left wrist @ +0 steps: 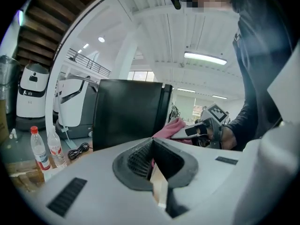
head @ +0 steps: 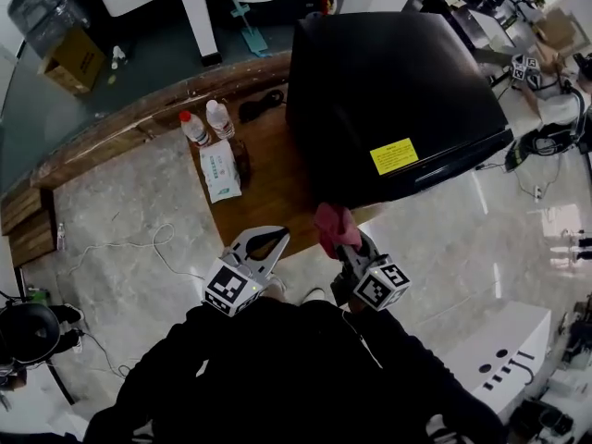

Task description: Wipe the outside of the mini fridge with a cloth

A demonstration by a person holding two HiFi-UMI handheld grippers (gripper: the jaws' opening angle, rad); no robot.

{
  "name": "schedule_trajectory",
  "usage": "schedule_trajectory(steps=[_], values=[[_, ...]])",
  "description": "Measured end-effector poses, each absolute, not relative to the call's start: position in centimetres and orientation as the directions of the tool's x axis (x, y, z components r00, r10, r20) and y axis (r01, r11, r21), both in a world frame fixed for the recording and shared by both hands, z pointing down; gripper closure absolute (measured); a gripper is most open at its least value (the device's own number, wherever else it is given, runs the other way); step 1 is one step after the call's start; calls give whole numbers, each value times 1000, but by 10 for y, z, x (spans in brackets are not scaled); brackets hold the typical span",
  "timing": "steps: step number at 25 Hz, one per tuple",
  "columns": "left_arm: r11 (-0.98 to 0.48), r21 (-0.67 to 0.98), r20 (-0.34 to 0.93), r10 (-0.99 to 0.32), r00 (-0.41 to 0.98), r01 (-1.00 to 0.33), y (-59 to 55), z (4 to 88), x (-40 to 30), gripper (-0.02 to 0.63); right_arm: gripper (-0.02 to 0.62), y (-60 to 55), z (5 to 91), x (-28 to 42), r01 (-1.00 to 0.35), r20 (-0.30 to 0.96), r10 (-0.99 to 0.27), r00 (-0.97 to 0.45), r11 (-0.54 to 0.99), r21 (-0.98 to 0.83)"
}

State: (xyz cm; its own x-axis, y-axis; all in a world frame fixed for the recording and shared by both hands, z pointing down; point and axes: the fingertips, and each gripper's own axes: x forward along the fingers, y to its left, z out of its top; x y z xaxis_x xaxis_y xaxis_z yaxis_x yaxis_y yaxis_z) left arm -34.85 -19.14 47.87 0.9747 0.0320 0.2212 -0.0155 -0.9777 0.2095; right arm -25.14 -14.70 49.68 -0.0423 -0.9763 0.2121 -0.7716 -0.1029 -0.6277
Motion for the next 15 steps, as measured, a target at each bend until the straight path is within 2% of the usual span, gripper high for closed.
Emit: schedule_trajectory(steps=[4,7,10,15], values=[[-977,214,153,11,988,-22,-146,427,-349,600,545,-112,416,-263,-917,108,-987,-115,64,-394],[-977,213,104,-4,995,-26,-116,397,-347,600,545,-85,382,-268,-959,85,-984,-154,129,-252],[-980,197,78,-3,997,-18,-86,377,-342,600,545,-56,371,-271,-966,102,-975,-196,174,-193],[-986,168,56,-9,998,-18,-43,362,-336,600,543,-12,346,-277,-964,55,-968,-243,234,-127]])
